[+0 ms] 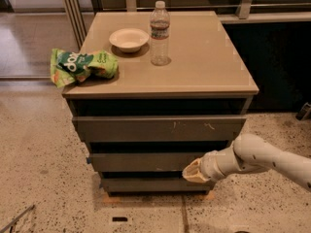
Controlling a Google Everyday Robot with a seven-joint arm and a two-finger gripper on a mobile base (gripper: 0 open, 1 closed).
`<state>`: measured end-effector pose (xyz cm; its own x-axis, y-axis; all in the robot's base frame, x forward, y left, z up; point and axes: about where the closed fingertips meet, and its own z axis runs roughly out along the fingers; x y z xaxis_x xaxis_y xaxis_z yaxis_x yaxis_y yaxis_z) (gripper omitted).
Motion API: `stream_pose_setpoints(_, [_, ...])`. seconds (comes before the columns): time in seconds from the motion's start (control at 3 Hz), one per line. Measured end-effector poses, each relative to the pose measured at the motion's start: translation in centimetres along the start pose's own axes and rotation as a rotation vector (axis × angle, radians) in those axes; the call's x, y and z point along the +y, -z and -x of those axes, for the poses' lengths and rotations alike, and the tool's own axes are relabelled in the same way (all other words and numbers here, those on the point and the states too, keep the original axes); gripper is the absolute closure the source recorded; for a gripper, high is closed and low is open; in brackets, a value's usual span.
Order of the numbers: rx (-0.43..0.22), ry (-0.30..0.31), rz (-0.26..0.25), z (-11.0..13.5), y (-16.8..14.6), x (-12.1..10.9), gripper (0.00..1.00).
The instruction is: Open middle drawer
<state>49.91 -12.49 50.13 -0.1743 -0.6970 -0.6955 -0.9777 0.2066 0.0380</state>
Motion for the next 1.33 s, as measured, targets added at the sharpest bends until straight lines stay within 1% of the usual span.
stream_pose_setpoints(0.33, [0.012,0.016,-0.011,-0.3,-0.1,0.1,0.58])
stream_pose_setpoints(0.67, [0.048,0.064,-0.026,-1.4,-1.1,-0.3,0.35])
stream_pose_setpoints(1.0, [0.085,0.119,-0.040,-2.9,-2.8,-2.0,0.03])
stream_pose_setpoints(1.33, [0.101,0.142,-0.051,-3.6,-3.7,-3.3,0.00])
